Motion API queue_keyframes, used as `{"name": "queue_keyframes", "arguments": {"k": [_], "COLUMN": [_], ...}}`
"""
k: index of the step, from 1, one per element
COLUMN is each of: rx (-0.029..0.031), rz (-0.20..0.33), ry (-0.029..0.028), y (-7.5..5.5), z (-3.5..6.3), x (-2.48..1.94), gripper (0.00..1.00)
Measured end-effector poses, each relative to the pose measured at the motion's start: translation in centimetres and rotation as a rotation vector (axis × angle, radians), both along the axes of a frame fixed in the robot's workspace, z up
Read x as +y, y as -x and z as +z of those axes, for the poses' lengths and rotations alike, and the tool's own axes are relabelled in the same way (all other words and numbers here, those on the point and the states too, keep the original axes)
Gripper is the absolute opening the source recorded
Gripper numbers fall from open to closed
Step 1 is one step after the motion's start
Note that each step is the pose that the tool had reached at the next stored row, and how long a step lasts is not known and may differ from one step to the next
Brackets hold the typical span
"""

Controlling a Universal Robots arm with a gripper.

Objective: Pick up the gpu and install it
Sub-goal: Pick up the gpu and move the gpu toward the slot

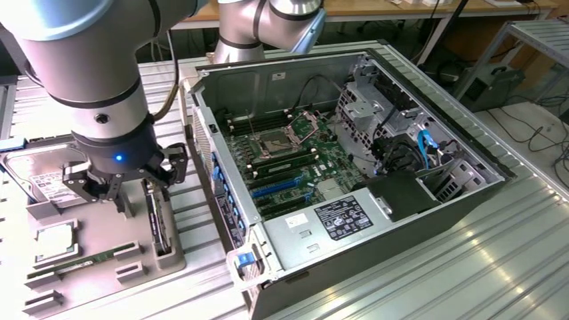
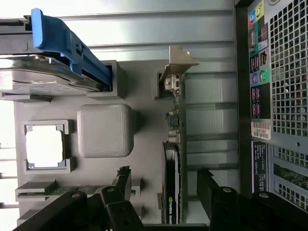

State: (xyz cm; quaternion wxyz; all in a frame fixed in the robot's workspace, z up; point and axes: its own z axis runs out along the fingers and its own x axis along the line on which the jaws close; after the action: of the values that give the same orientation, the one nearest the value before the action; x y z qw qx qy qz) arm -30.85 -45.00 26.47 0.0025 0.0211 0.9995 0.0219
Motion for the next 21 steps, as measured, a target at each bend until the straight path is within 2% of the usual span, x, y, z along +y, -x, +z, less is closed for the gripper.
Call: {"name": "queue_keyframes", "arguments": {"k": [5, 8, 18, 21], "rx": [0.0, 0.0, -0.0001, 0.0], "rz": [-0.001, -0.001, -0.001, -0.001], "ry": [0.0008, 0.0007, 0.0011, 0.0012], "y": [-0.2, -0.3, -0.5, -0.5], "z": [-1.22, -2.28, -4.28, -4.29], "x": [-0.02, -0.28, -0.34, -0.34], "gripper": [0.66, 0.66, 0.66, 0.65]}}
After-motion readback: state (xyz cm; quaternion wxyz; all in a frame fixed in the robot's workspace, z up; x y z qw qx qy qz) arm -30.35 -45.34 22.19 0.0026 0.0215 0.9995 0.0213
